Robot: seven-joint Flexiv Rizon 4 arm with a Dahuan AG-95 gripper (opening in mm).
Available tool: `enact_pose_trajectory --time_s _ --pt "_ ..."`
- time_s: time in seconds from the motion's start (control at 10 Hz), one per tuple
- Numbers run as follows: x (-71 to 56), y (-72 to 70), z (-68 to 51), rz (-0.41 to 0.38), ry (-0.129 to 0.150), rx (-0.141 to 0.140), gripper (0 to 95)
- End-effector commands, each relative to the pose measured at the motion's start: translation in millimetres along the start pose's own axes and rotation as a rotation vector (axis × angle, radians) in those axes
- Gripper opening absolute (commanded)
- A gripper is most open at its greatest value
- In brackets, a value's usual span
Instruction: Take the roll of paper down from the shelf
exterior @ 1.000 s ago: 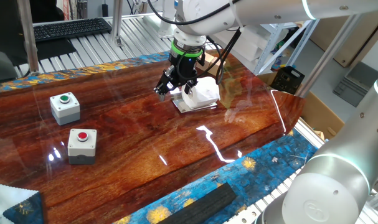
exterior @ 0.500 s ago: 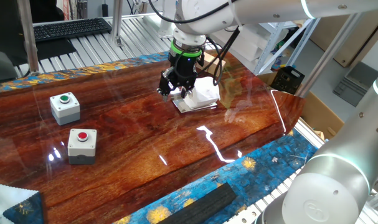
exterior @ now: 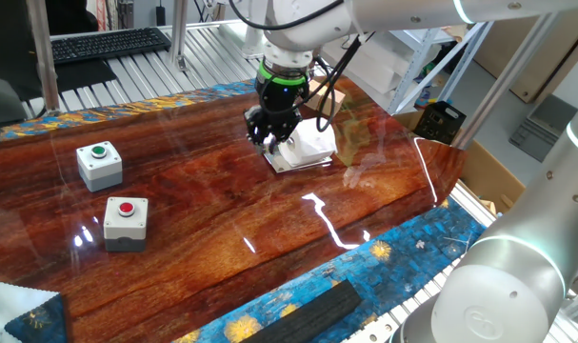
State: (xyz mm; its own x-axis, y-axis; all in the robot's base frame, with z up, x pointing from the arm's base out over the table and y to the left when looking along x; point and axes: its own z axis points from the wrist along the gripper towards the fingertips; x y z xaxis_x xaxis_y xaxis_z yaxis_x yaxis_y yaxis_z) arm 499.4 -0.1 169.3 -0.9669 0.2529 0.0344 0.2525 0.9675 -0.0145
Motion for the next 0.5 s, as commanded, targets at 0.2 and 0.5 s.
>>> enact_pose_trajectory --time_s 0.2,0.5 --pt "-1.2 -0.2 1.1 0.05 0.025 0.006 0.0" --pt "-3.0 -1.7 4.0 0.218 0.053 0.0 0.0"
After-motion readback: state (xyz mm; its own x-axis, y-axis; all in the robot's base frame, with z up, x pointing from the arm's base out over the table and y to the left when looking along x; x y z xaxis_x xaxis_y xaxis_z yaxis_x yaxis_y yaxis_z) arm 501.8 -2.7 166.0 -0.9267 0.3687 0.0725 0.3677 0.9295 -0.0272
